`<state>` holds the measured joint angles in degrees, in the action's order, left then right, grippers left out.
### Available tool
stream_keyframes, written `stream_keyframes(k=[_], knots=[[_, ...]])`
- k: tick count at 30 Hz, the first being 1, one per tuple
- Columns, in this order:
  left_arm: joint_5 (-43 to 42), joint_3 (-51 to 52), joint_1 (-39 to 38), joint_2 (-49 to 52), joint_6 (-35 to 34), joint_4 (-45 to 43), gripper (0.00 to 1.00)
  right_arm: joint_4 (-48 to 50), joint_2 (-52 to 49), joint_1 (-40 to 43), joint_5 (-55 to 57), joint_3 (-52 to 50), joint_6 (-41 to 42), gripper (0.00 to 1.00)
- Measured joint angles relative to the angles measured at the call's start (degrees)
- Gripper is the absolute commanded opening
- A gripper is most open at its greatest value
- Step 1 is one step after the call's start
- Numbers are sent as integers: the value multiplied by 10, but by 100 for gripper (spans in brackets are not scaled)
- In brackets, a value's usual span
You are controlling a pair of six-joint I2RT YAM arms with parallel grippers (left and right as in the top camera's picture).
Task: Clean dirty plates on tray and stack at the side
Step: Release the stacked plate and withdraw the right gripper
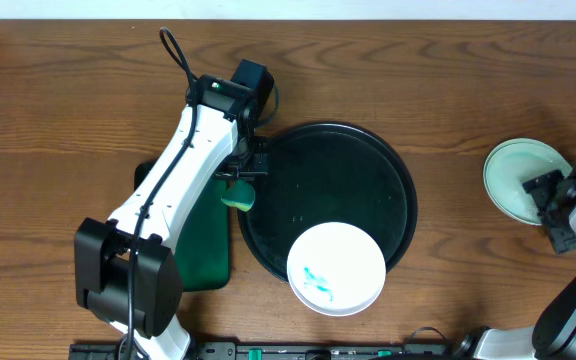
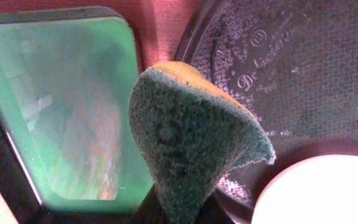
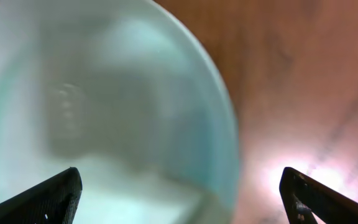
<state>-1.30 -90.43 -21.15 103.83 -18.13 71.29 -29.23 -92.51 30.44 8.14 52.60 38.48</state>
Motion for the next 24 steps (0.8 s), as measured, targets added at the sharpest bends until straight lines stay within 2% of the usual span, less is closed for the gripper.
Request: stream_keyframes(k=[6,19,24], knots=[[0,0,0,0,0,0,7,16,3,-12,-20,17,-34,99],[0,0,0,0,0,0,7,16,3,-31,-26,17,-55,99],[0,0,0,0,0,0,7,24,6,-40,-66,17,-86,99]])
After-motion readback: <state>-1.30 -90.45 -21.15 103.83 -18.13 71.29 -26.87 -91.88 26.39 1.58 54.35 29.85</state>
